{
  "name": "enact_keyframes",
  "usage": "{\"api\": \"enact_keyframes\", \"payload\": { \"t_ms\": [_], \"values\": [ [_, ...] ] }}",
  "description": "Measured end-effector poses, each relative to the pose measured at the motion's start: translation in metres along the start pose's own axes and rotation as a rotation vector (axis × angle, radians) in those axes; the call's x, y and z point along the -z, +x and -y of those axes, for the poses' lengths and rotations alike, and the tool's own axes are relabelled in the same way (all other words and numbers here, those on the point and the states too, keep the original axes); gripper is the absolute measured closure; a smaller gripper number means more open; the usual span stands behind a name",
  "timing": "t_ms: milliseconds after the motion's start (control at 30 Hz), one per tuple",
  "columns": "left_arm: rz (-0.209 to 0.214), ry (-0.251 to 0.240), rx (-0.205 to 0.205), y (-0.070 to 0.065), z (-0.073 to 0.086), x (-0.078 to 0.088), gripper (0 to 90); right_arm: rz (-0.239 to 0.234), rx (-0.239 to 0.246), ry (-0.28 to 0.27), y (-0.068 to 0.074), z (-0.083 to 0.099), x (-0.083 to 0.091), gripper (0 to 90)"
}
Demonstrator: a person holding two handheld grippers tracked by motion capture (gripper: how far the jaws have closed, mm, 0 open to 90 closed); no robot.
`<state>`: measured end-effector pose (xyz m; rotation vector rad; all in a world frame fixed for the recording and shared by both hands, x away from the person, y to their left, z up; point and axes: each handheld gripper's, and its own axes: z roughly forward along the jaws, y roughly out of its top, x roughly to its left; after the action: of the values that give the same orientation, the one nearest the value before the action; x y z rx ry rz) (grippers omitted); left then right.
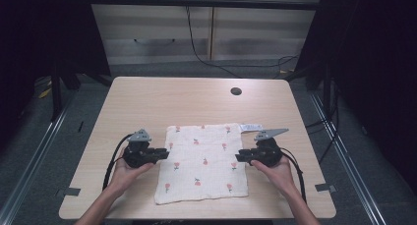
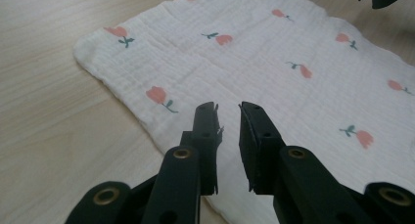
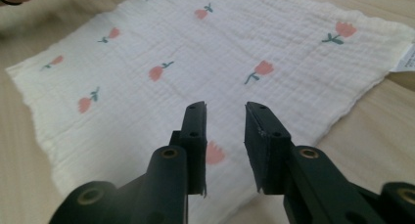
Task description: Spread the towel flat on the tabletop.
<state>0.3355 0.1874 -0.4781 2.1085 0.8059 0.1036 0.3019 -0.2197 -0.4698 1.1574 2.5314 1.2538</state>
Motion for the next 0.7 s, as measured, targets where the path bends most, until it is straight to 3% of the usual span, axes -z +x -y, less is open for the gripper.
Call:
{"api": "enact_keyframes", "payload": {
  "t_ms": [67,167,333,367,433,533,700],
  "values": [
    [-0.003,0.016,0.001,0.001,-0.002,-0.006,75.2,0.022,0.019,0.051,-0.003,-0.006,-0.013,66.7],
    [0.001,0.04,-0.017,0.002,-0.003,-0.013,71.0,0.036,0.023,0.06,-0.007,-0.008,-0.02,64.1],
    [0.009,0.058,-0.025,0.0,0.001,-0.017,71.4,0.067,0.019,0.079,-0.012,-0.003,-0.027,63.5],
    [0.001,0.061,-0.037,0.0,0.002,-0.018,71.4,0.12,0.04,0.093,-0.013,0.0,-0.029,63.9],
    [-0.001,0.083,-0.057,-0.001,0.004,-0.02,72.8,0.124,0.048,0.095,-0.012,0.001,-0.03,64.0],
    [-0.02,0.101,-0.09,-0.004,0.007,-0.023,79.0,0.148,0.075,0.083,-0.011,0.006,-0.032,67.3],
    [-0.03,0.102,-0.103,-0.005,0.009,-0.024,85.6,0.155,0.095,0.086,-0.007,0.008,-0.031,80.7]
  ]
}}
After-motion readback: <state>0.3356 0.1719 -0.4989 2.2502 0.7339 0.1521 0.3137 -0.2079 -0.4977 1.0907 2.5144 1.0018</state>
